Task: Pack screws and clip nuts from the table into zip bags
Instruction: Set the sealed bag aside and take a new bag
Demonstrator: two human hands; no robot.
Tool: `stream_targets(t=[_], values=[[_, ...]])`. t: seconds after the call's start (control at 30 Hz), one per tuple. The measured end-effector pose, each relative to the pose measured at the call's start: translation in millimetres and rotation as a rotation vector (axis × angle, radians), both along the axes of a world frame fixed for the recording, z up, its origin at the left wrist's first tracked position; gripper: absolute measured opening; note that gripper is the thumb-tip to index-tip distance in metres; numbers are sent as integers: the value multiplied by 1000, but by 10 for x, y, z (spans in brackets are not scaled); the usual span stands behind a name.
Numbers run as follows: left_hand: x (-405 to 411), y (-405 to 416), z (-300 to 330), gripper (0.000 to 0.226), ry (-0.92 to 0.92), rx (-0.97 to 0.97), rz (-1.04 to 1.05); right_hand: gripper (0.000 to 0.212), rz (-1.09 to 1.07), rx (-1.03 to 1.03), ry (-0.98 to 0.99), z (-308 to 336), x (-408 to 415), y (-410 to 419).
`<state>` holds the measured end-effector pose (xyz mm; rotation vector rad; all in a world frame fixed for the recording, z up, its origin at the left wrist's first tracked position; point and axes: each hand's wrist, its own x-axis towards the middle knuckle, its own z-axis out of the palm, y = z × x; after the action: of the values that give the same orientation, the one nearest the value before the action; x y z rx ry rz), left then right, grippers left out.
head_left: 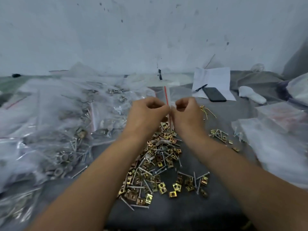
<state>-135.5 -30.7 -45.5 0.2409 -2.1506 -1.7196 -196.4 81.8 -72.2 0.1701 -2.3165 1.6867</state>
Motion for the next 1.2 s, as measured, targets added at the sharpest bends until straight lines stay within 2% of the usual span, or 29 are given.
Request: stream_targets(t=[0.07,0.13,0.27,0.37,0.43,0.5,0.6,0.7,0.83,0.9,0.97,1.03,1.13,1.2], values=[[-4,-38,-1,8,18,49,19,11,-91,114,135,-25,51,-3],[-2,-101,12,7,16,78,31,5,-34,93,253,14,101,10],[11,-199,15,15,23,33,77,11,432,-91,153,166,134,52],[-2,-279,27,17,48,66,73,27,551,-158,129,204,59,149],[-28,-331,41,15,53,67,67,40,603,-126,118,176,40,170],[-42,-336,50,16,51,26,60,41,589,-109,101,142,39,139],[-54,-321,37,21,57,-86,65,23,549,-168,30,96,37,80],[-73,-331,47,20,51,-115,77,16,546,-233,-45,101,34,80],[-86,-395,104,18,-19,-99,65,11,303,-291,-60,133,-5,181],[-61,-410,105,13,-84,-113,42,9,136,-180,100,133,-37,271],[-15,-376,65,12,-127,-147,-8,7,50,73,338,121,-36,325],[22,-312,25,19,-92,-249,-1,8,67,278,518,135,29,299],[45,-304,25,55,49,-517,155,11,151,457,647,170,104,206],[47,-350,60,42,138,-682,195,12,155,490,697,194,131,165]])
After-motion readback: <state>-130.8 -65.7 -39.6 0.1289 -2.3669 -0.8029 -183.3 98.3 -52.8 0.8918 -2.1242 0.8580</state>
